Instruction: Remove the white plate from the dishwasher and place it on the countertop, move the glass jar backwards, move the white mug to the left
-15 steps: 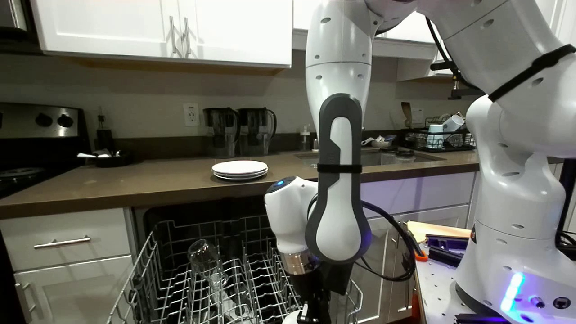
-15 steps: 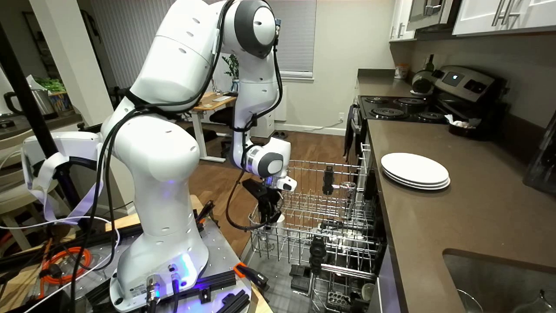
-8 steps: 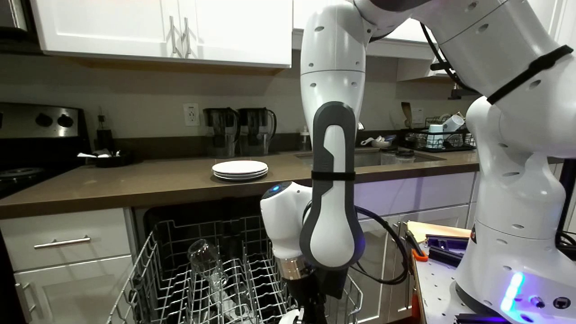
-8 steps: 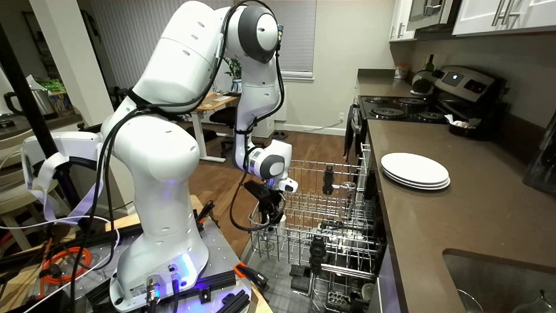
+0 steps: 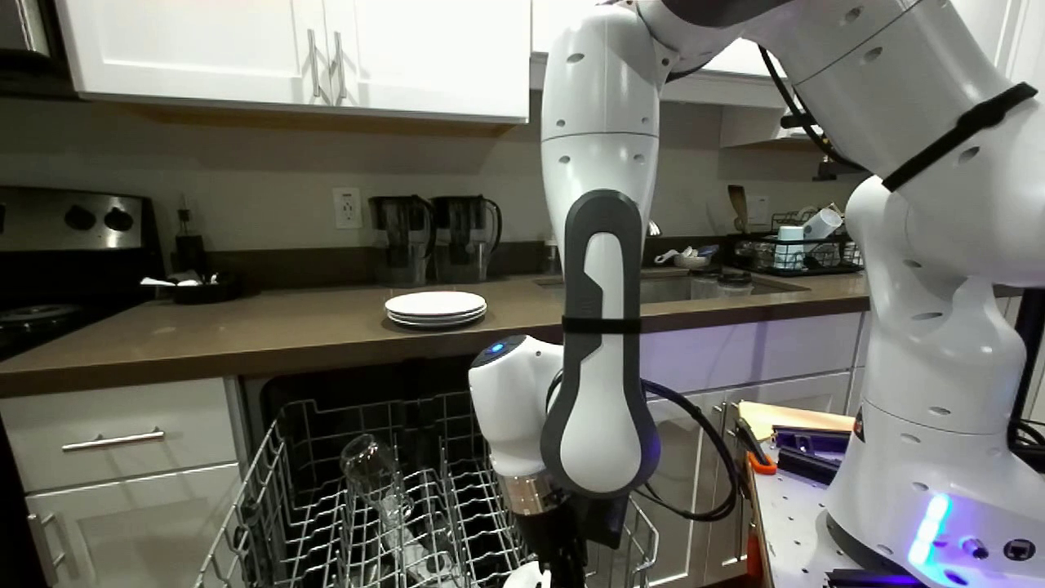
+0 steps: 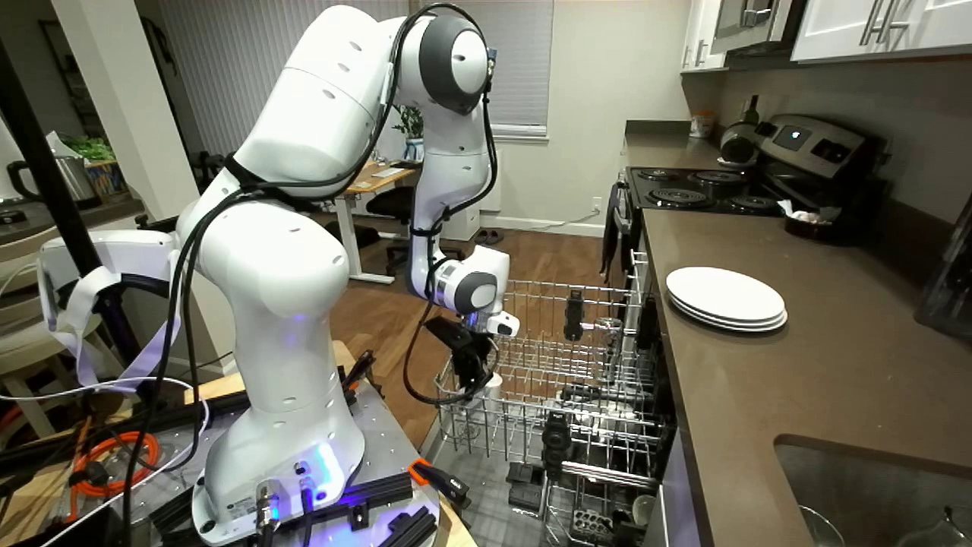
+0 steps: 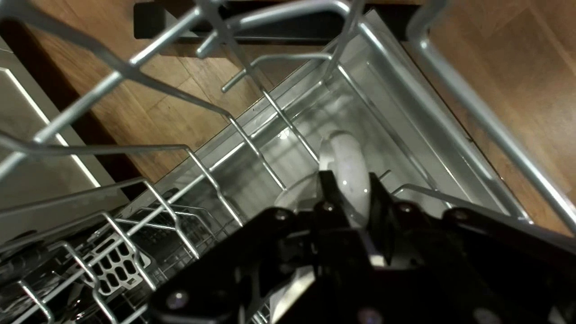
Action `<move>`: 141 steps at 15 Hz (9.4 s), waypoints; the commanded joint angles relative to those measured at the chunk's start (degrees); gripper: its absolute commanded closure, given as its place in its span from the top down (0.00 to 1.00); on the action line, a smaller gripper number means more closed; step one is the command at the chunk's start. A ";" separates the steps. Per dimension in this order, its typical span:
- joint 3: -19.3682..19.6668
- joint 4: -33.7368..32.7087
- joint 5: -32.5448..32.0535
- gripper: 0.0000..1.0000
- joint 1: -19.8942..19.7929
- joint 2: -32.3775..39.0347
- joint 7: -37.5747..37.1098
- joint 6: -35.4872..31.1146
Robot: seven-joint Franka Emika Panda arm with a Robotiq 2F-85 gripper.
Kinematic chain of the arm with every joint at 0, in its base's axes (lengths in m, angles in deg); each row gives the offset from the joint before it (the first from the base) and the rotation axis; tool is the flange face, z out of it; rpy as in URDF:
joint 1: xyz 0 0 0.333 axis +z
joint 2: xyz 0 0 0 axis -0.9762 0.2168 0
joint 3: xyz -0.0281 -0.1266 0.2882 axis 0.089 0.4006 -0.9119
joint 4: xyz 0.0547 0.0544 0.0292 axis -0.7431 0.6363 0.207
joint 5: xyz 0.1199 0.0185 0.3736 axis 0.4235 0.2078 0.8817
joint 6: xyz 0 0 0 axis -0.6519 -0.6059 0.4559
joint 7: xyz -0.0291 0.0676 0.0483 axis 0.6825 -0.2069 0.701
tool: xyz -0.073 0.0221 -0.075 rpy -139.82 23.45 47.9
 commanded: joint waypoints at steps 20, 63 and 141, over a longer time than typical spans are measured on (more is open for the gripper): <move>4.43 4.39 -4.23 0.05 2.48 -13.05 -2.61 12.14; 9.76 -10.78 -30.04 0.05 3.58 -15.38 -12.57 8.88; 6.10 -43.71 -8.76 0.87 -2.91 15.71 4.24 3.46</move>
